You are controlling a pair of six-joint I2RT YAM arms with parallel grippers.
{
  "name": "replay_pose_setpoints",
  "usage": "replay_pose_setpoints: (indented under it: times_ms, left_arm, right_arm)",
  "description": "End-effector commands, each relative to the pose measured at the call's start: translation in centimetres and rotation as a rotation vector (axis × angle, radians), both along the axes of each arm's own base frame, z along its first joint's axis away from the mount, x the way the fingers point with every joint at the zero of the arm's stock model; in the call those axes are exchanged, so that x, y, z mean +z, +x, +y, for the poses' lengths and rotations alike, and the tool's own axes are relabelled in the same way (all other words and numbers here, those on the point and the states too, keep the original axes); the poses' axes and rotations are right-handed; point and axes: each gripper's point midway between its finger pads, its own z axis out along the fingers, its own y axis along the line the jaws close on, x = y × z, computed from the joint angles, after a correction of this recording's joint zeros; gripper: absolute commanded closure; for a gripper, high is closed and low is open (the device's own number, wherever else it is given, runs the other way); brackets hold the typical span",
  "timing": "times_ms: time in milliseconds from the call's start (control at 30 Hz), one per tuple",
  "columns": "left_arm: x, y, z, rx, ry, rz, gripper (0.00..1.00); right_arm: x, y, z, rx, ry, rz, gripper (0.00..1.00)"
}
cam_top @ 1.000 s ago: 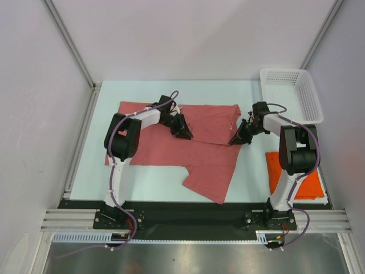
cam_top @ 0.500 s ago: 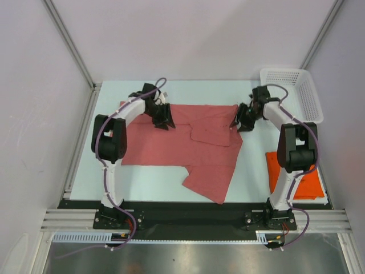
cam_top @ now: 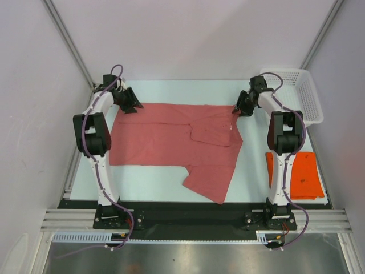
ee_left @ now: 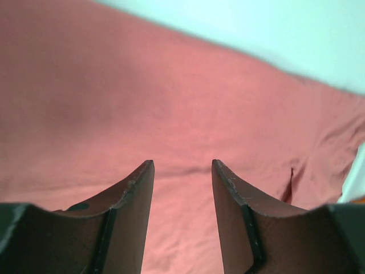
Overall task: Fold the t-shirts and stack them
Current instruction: Fold the tshirt
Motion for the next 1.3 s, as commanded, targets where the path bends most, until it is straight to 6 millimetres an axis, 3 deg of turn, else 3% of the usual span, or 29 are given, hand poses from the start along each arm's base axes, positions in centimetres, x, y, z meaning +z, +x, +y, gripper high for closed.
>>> replay_pose_setpoints:
  times_ms: [0, 100, 333, 633, 733, 767, 800, 1000, 1133, 1233, 1267]
  left_arm:
    - [0.6, 2.6, 0.6, 0.045, -0.048, -0.057, 0.49]
    - [-0.4, 3.1, 1.5, 0.078, -0.067, -0.041, 0.49]
    - [-3.2, 2.8, 3.0, 0.139, -0.094, 0.024, 0.50]
    - [-5.2, 2.3, 4.1, 0.211, -0.109, 0.087, 0.50]
    - [-5.5, 2.2, 4.7, 0.239, -0.115, 0.102, 0.50]
    - [-5.6, 2.2, 5.1, 0.247, -0.117, 0.104, 0.50]
    - [-5.9, 2.1, 5.3, 0.255, -0.118, 0.112, 0.50]
    - [-6.7, 1.9, 6.1, 0.265, -0.096, 0.129, 0.50]
    - [-6.2, 2.1, 6.3, 0.252, -0.074, 0.117, 0.50]
    - [-4.3, 2.5, 7.2, 0.253, -0.014, 0.079, 0.46]
    - [-2.0, 2.5, 7.5, 0.256, 0.004, 0.040, 0.44]
  right_arm:
    - [2.5, 3.4, -0.9, -0.017, -0.035, -0.129, 0.54]
    - [2.3, 3.9, -0.7, -0.022, -0.012, -0.128, 0.63]
    - [2.0, 4.7, -0.7, -0.021, -0.011, -0.133, 0.58]
    - [-0.5, 5.9, -0.9, -0.063, -0.010, -0.074, 0.64]
    - [-1.7, 5.8, -1.7, -0.106, -0.040, -0.050, 0.86]
    - [-1.9, 5.7, -2.4, -0.129, -0.069, -0.038, 0.97]
    - [-2.1, 5.7, -3.7, -0.178, -0.130, -0.038, 1.00]
    - [-1.6, 6.3, -5.7, -0.241, -0.225, -0.058, 1.00]
    - [-1.5, 6.4, -5.5, -0.227, -0.237, -0.054, 1.00]
    - [-1.1, 5.8, -5.1, -0.185, -0.263, -0.032, 0.79]
    - [0.3, 6.2, -5.3, -0.186, -0.275, -0.051, 0.63]
